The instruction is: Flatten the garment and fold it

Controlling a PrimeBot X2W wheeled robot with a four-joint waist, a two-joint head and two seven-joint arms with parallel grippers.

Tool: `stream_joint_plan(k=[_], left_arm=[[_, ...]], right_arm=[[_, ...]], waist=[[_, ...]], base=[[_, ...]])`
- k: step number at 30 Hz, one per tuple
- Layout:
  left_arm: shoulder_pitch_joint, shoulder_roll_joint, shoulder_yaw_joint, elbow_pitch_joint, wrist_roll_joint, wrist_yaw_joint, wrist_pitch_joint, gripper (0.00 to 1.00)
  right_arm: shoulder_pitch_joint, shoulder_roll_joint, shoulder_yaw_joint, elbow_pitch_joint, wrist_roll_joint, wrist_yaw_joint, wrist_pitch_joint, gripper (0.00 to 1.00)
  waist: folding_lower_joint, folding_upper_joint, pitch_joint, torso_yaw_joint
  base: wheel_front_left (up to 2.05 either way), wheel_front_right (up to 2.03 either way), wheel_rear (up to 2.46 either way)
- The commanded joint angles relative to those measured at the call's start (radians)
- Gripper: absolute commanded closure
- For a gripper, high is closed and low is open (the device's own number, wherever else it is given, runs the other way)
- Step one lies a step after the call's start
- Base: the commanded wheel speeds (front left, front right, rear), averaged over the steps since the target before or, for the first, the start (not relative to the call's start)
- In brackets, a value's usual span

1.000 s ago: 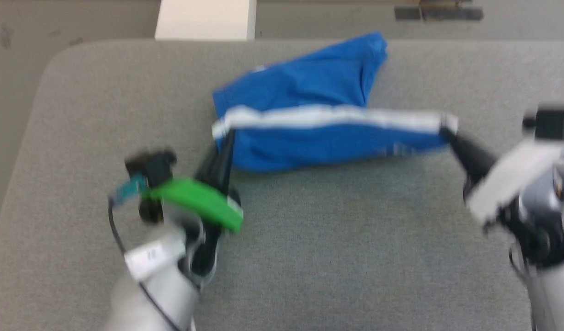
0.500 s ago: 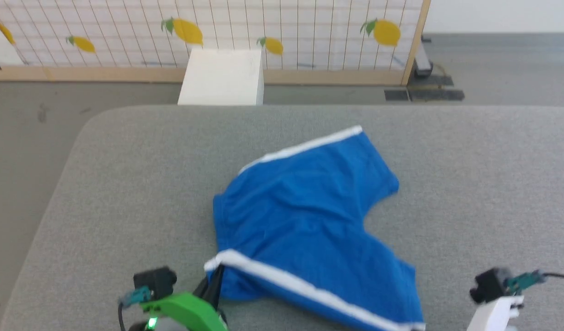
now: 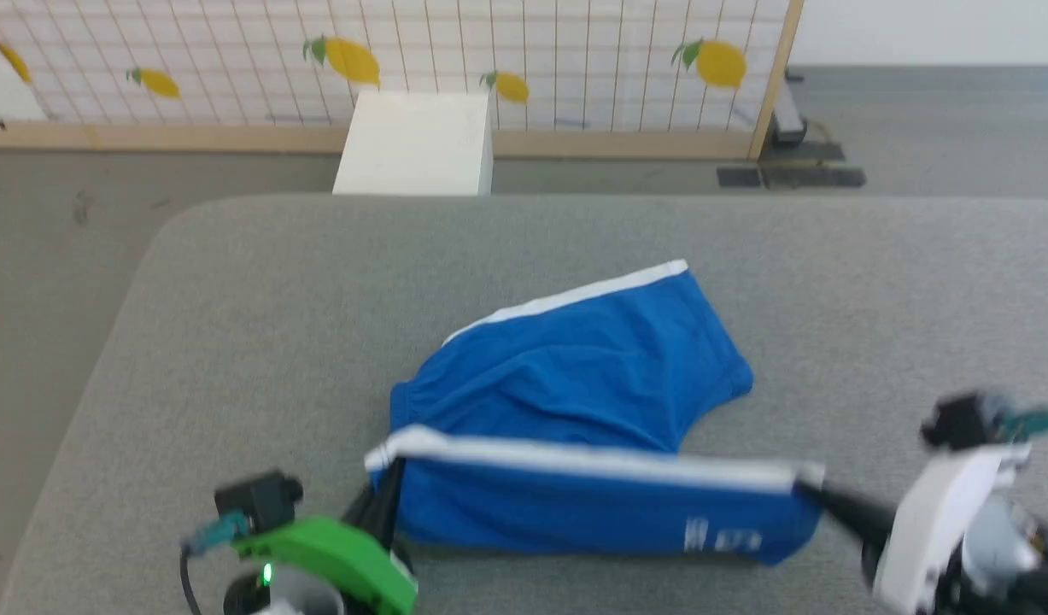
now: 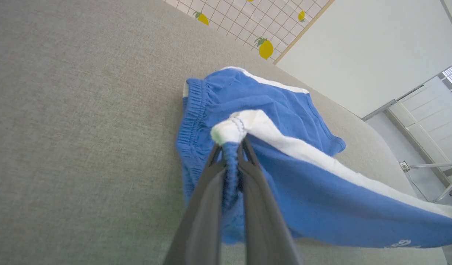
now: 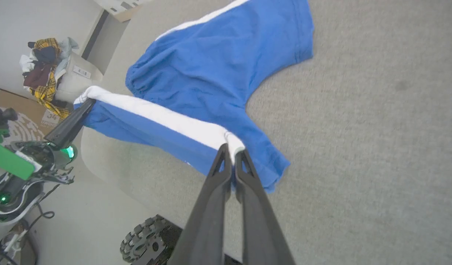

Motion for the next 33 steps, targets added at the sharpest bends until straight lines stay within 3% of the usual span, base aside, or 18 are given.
stream_joint_plan(k=[1,7,8,15,23,33], left_arm=[[-0.057,-0.012,0.016,-0.001,-0.001,0.005,-0.01,1.0],[-0.194,-0.042,0.051,0.018,0.019,0.042,-0.039,1.0],[-0.252,-0.055,0.058,0.025,0.024,0.048,-0.046,1.0],[-0.346,-0.076,0.046,0.042,0.037,0.053,-0.035,1.0],[-0.42,-0.095,0.029,0.046,0.049,0.049,-0.026,1.0],[-0.455,-0.091,0.013,0.061,0.08,0.072,-0.024,1.0]], right_arm=[[-0.072,-0.002,-0.011,0.028,-0.04,-0.001,-0.043,1.0],[-0.326,-0.001,0.025,0.168,-0.186,-0.001,-0.18,1.0],[-0.46,0.013,0.035,0.276,-0.26,-0.001,-0.247,1.0],[-0.715,0.019,0.094,0.505,-0.354,-0.001,-0.338,1.0],[-0.914,0.004,0.119,0.702,-0.429,-0.001,-0.406,1.0],[-1.012,0.011,0.16,0.901,-0.473,-0.001,-0.465,1.0]], waist=[[0.0001,0.0,0.054,0.006],[0.0001,0.0,0.168,0.003],[0.0001,0.0,0.224,0.006],[0.0001,0.0,0.338,0.028],[0.0001,0.0,0.431,0.063],[0.0001,0.0,0.481,0.088]], base=[[0.0,0.0,0.0],[0.0,0.0,0.0],[0.0,0.0,0.0],[0.0,0.0,0.0],[0.0,0.0,0.0],[0.0,0.0,0.0]])
